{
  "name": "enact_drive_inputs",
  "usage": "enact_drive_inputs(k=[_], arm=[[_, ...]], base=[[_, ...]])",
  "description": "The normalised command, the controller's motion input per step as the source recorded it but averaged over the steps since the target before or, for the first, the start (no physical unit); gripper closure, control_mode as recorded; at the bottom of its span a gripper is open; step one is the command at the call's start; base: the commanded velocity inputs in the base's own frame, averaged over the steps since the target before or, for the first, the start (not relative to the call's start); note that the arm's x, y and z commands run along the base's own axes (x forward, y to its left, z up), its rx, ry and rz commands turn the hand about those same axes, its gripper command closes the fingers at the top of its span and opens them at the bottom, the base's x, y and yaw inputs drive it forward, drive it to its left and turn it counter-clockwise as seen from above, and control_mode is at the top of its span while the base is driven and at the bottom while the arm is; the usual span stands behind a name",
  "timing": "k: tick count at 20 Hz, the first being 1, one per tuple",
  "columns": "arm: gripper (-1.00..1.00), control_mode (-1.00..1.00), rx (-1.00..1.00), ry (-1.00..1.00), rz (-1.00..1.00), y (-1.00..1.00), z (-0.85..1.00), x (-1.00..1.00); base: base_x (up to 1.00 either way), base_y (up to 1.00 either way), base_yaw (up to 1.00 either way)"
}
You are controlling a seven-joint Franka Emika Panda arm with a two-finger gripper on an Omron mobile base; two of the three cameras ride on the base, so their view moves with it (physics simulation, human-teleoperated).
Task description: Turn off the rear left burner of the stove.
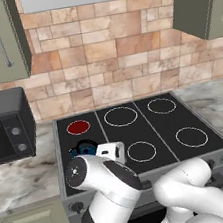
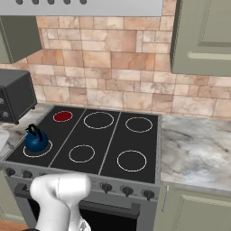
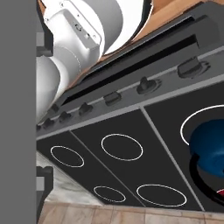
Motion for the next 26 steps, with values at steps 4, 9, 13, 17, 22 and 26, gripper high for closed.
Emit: enact_drive_inputs(k=[4,9,13,17,22,26], arm=[[-1.0,-1.0,-0.03,0.0,0.01,0.0,-0.19,-0.14],[-1.0,-1.0,-0.1,0.0,0.01,0.04,-0.39,-0.02],[-1.0,-1.0,-0.09,-0.11,0.05,0.02,-0.57,0.0],[-1.0,-1.0,-0.17,-0.11,0.04,0.32,-0.59,0.1],[-1.0,-1.0,-0.13,-0.24,0.03,0.23,-0.56,0.0],[-1.0,-1.0,-0.02,-0.17,0.0,0.09,-0.51,0.0]], base=[[0.0,0.0,0.0],[0.0,0.0,0.0],[0.0,0.0,0.0],[0.0,0.0,0.0],[0.0,0.0,0.0],[0.0,0.0,0.0]])
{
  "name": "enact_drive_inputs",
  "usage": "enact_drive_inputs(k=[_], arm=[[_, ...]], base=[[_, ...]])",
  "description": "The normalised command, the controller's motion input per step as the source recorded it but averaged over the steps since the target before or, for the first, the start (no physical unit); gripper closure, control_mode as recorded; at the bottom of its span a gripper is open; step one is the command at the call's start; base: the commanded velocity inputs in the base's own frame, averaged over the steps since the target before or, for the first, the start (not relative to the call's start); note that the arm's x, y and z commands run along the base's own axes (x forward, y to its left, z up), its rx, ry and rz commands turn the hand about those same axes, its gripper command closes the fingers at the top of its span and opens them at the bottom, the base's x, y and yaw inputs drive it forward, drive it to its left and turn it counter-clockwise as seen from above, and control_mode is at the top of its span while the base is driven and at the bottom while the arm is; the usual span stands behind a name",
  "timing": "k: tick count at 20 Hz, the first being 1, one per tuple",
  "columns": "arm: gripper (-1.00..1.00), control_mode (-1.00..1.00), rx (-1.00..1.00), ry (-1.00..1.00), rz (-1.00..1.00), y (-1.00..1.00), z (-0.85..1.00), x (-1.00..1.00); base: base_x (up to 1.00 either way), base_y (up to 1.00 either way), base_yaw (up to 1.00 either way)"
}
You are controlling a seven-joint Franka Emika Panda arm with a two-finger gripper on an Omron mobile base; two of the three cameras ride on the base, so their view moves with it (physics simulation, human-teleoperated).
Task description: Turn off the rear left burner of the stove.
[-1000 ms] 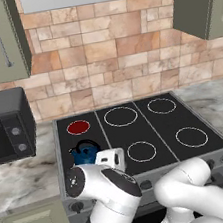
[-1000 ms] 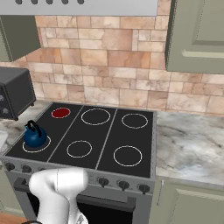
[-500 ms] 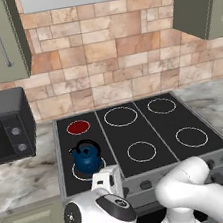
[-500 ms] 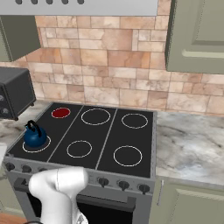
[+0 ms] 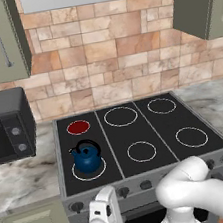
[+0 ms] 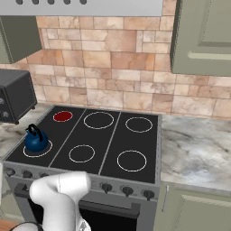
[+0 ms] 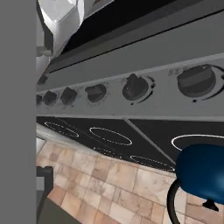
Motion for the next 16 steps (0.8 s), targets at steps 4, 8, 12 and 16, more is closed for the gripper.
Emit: enact_drive_inputs(k=[4,8,12,16], arm=[[-1.0,-1.0,-0.04,-0.06,0.0,0.21,-0.3,0.12],[-1.0,-1.0,0.0,-0.09,0.0,0.1,-0.11,0.06],[-1.0,-1.0,-0.02,-0.05,0.0,0.21,-0.16,0.27],[-1.0,-1.0,-0.04,-0.01,0.01,0.04,-0.23,0.4]], base=[[0.0,0.0,0.0],[0.0,0.0,0.0],[0.0,0.0,0.0],[0.0,0.0,0.0]])
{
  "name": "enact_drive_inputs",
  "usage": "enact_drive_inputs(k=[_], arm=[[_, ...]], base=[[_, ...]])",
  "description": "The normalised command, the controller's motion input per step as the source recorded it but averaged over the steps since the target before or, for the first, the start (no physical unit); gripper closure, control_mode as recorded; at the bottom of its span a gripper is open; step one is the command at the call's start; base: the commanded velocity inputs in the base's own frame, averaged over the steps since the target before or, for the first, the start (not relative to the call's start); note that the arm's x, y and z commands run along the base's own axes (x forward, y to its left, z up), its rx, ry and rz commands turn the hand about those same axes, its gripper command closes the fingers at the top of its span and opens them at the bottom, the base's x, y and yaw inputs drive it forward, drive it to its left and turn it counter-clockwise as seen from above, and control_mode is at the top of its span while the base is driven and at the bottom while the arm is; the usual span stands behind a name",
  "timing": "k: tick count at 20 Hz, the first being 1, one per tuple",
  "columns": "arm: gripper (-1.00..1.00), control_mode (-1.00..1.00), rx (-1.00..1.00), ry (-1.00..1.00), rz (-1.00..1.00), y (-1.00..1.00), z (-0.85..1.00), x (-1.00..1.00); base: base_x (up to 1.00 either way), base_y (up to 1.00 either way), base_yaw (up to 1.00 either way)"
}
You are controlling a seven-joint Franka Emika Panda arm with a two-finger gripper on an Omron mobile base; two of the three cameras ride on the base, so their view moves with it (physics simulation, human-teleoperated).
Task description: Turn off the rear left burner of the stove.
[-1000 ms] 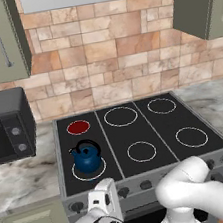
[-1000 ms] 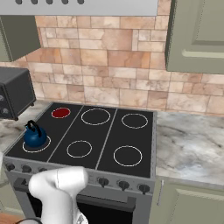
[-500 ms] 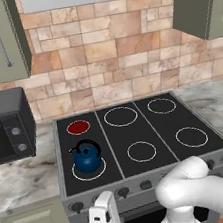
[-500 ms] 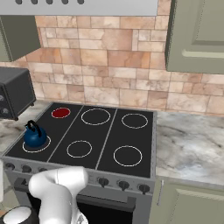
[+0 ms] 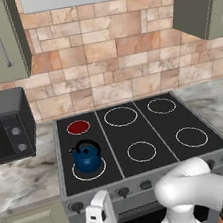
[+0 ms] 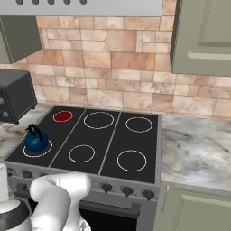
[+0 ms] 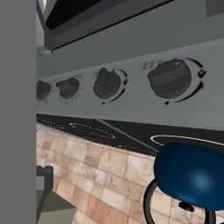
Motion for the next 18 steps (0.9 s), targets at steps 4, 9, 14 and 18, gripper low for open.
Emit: enact_drive_inputs(k=[4,9,14,18], arm=[[-1.0,-1.0,-0.04,-0.01,0.04,0.0,-0.25,0.49],[-1.0,-1.0,-0.08,-0.05,0.05,0.14,-0.3,0.33],[-1.0,-1.0,-0.07,-0.07,0.06,0.17,-0.16,0.06],[-1.0,-1.0,-0.06,-0.05,0.07,0.16,-0.12,0.08]], base=[[0.0,0.0,0.0],[0.0,0.0,0.0],[0.0,0.0,0.0],[0.0,0.0,0.0]])
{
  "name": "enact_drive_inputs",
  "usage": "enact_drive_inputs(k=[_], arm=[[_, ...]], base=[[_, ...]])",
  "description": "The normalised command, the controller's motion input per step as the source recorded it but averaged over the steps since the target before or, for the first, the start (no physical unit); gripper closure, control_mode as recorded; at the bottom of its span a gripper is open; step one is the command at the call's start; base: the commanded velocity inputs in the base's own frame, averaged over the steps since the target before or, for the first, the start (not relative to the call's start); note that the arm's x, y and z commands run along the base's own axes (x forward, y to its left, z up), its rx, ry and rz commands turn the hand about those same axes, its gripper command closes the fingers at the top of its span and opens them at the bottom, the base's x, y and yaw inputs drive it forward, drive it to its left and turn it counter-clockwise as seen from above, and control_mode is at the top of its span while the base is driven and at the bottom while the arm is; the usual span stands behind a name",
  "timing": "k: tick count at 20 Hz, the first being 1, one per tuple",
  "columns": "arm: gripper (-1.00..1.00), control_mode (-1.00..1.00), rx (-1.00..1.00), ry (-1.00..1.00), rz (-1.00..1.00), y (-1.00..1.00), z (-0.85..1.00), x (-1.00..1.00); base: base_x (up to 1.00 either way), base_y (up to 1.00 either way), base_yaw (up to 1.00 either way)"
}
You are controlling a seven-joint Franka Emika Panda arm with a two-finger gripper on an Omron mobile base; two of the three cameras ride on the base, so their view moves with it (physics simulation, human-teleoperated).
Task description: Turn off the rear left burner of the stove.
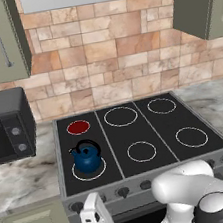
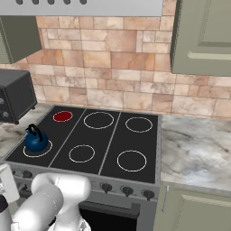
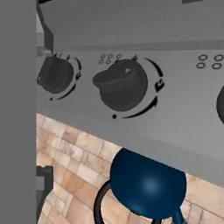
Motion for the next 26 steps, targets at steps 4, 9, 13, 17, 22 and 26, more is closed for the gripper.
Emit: enact_drive_inputs(k=[4,9,13,17,22,26], arm=[[-1.0,-1.0,-0.05,-0.05,0.04,0.18,-0.17,0.03],[-1.0,-1.0,-0.02,0.0,0.04,0.06,-0.15,0.12],[-1.0,-1.0,-0.01,0.0,0.04,0.0,-0.1,0.27],[-1.0,-1.0,-0.02,0.0,0.05,0.0,-0.16,0.3],[-1.0,-1.0,-0.02,0.0,0.06,0.0,-0.19,0.21],[-1.0,-1.0,-0.02,0.0,0.06,0.04,-0.24,0.09]], base=[[0.0,0.0,0.0],[0.0,0.0,0.0],[0.0,0.0,0.0],[0.0,0.0,0.0],[0.0,0.0,0.0],[0.0,0.0,0.0]])
